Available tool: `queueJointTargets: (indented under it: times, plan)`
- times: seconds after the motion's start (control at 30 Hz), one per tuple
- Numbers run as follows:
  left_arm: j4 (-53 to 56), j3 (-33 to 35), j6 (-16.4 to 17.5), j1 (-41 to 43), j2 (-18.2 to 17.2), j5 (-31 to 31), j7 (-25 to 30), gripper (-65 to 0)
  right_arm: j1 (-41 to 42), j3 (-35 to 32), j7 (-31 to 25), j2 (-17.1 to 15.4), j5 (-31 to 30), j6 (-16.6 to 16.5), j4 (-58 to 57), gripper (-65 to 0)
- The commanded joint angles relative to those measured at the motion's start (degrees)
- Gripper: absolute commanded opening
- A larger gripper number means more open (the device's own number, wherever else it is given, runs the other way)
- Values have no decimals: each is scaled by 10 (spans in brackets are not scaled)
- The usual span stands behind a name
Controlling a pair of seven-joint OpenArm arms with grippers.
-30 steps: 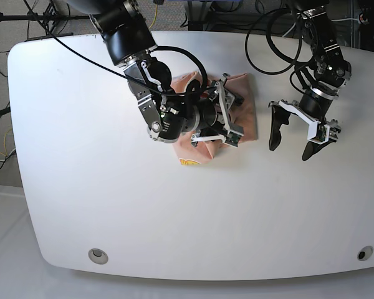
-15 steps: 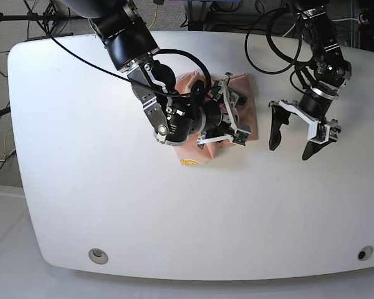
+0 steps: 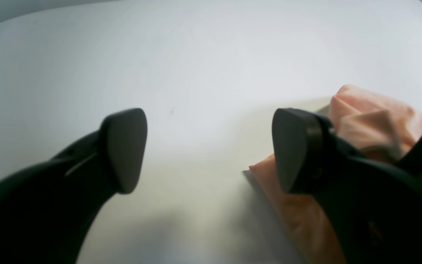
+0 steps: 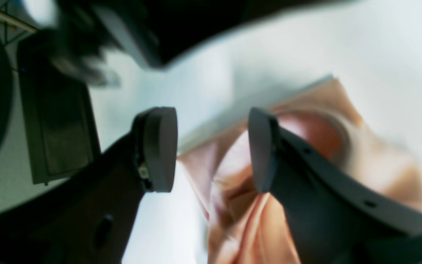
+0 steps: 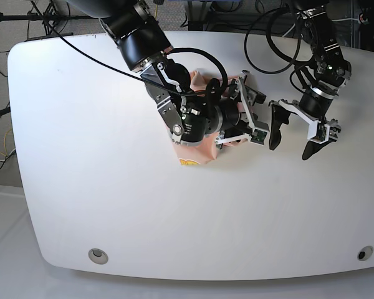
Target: Fold the T-shirt properly
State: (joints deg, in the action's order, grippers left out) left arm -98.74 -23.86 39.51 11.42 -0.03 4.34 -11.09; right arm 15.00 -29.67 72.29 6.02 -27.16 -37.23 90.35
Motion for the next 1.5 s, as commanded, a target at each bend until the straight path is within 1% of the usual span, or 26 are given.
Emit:
queueJointTargets:
  times: [0.0,0.07,0.2,0.47,0.7,0.9,1.13,1.37,1.47]
  plan:
    - [-10,-1,0,-6,-4,10,16,-147,25,4,-9,-3,-6,2,13,-354]
    - [-10,-1,0,-6,-4,10,16,-147,28,8,-9,-15,-6,6,15,-354]
    - [-10,-1,0,-6,-4,10,16,-147,35,46,-9,-35,-7,23,30,-354]
    - [-10,1,0,-6,-4,10,16,-147,35,124,-9,-91,-10,24,42,-354]
    - [-10,2,0,-6,-4,10,16,-147,-1,150,-9,-128,-10,24,83,-354]
    - [-9,3,0,-7,-4,9,16,-147,-40,150,-9,-141,-10,24,125,-354]
    - [-9,11,0,-7,-1,9,15,-147,-73,149,-9,-142,-10,22,131,-354]
    - [-13,54,4,-3,-1,10,15,-153,-69,151,-14,-140,-7,23,131,-354]
    - [-19,75,5,6,0,12,15,-184,-45,151,-14,-140,-7,23,129,-355]
